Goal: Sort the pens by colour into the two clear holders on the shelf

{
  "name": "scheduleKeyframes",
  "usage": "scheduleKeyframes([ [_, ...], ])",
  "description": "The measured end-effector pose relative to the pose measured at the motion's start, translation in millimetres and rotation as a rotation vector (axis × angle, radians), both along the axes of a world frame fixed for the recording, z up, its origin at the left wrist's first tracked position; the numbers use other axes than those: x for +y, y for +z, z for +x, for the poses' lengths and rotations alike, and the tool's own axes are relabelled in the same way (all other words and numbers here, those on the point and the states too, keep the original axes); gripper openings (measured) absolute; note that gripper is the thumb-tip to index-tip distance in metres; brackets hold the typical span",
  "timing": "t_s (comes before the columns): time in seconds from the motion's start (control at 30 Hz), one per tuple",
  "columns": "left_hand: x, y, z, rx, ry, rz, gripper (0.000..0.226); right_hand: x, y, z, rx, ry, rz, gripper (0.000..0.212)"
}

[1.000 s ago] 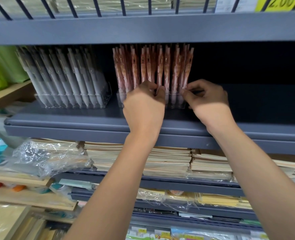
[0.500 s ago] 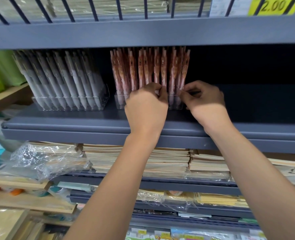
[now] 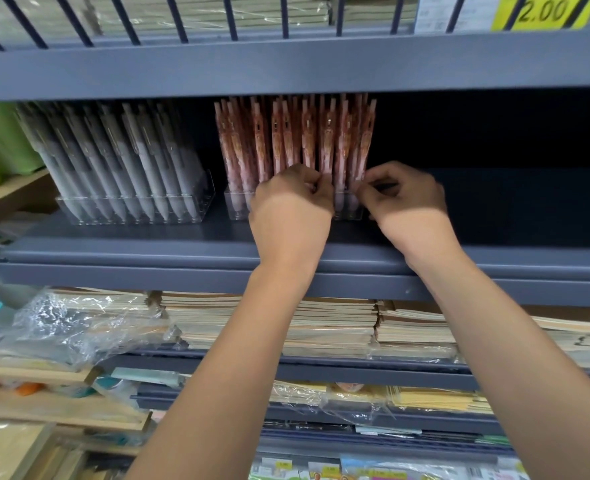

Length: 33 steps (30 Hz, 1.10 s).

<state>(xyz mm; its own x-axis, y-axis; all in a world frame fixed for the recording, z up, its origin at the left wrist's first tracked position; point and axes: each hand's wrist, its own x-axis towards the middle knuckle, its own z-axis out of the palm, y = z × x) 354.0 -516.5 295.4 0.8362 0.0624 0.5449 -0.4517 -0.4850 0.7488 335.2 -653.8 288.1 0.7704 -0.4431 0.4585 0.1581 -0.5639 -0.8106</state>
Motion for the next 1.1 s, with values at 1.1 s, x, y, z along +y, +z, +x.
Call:
scheduleKeyframes([
  [1.1, 5, -2, -13, -0.053, 0.036, -0.059, 0.018, -3, -3, 5, -0.021, 0.036, 0.070, 0.006],
])
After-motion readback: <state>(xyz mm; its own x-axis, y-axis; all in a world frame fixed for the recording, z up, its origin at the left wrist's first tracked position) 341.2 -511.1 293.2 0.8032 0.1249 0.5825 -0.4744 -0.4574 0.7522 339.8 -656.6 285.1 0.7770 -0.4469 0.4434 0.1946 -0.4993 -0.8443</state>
